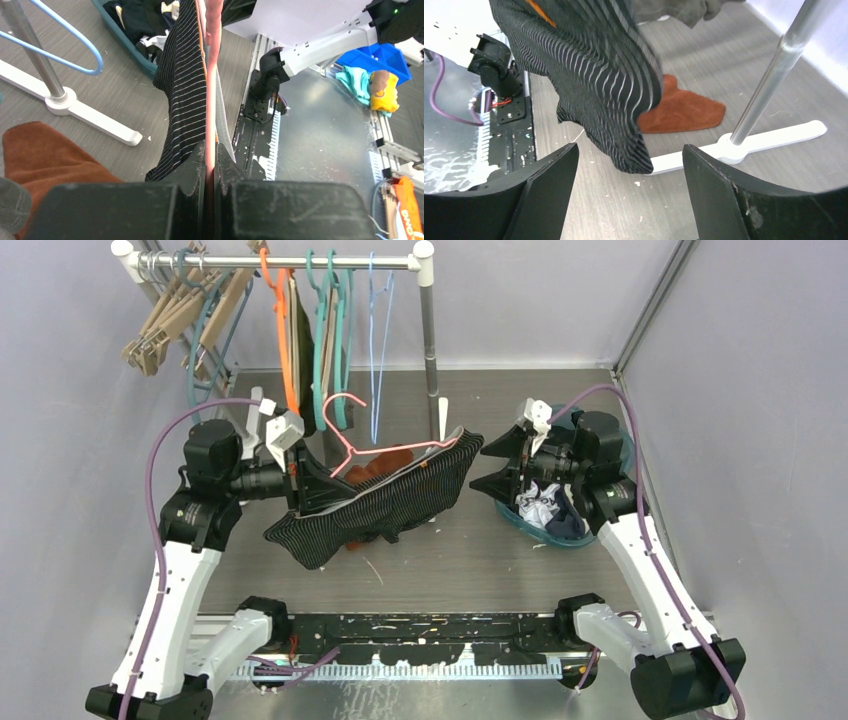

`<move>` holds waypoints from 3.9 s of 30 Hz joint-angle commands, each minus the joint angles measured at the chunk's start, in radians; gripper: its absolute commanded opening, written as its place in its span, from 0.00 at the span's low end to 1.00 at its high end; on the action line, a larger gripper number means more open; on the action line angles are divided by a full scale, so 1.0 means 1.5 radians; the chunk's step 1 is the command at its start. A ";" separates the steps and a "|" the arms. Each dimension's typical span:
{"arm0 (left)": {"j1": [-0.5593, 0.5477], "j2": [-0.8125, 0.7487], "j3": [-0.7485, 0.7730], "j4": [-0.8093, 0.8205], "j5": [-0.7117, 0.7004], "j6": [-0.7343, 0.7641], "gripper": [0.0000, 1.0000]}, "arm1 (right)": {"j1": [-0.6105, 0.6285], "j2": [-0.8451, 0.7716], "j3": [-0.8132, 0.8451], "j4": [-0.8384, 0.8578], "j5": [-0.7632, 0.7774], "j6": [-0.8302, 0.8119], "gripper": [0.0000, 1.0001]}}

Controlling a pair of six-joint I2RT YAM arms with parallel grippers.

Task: Remove the underwear clipped to the hanger
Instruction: Remove the underwear from the hanger.

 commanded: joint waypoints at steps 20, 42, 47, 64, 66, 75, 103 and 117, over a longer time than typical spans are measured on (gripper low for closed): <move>0.003 -0.017 -0.022 -0.122 0.034 0.185 0.00 | 0.097 0.079 0.227 -0.302 -0.045 -0.266 0.54; 0.003 -0.042 -0.046 -0.160 0.015 0.233 0.00 | 0.093 0.064 0.160 -0.202 -0.087 -0.182 0.02; 0.007 -0.052 -0.051 -0.173 -0.005 0.247 0.00 | 0.044 0.025 0.113 -0.167 -0.078 -0.169 0.01; 0.049 -0.071 -0.044 -0.287 0.006 0.377 0.00 | -0.077 -0.051 0.058 -0.212 0.041 -0.243 0.01; 0.055 -0.074 -0.042 -0.292 0.007 0.380 0.00 | -0.082 -0.052 0.056 -0.213 0.051 -0.244 0.01; 0.065 -0.072 -0.040 -0.313 0.020 0.409 0.00 | -0.094 -0.061 0.049 -0.212 0.084 -0.247 0.01; -0.073 0.061 0.050 -0.271 -0.175 0.345 0.00 | -0.097 -0.056 0.012 -0.236 -0.020 -0.265 0.05; -0.218 0.184 0.213 -0.294 -0.313 0.289 0.00 | -0.105 -0.074 -0.014 -0.209 0.056 -0.246 0.22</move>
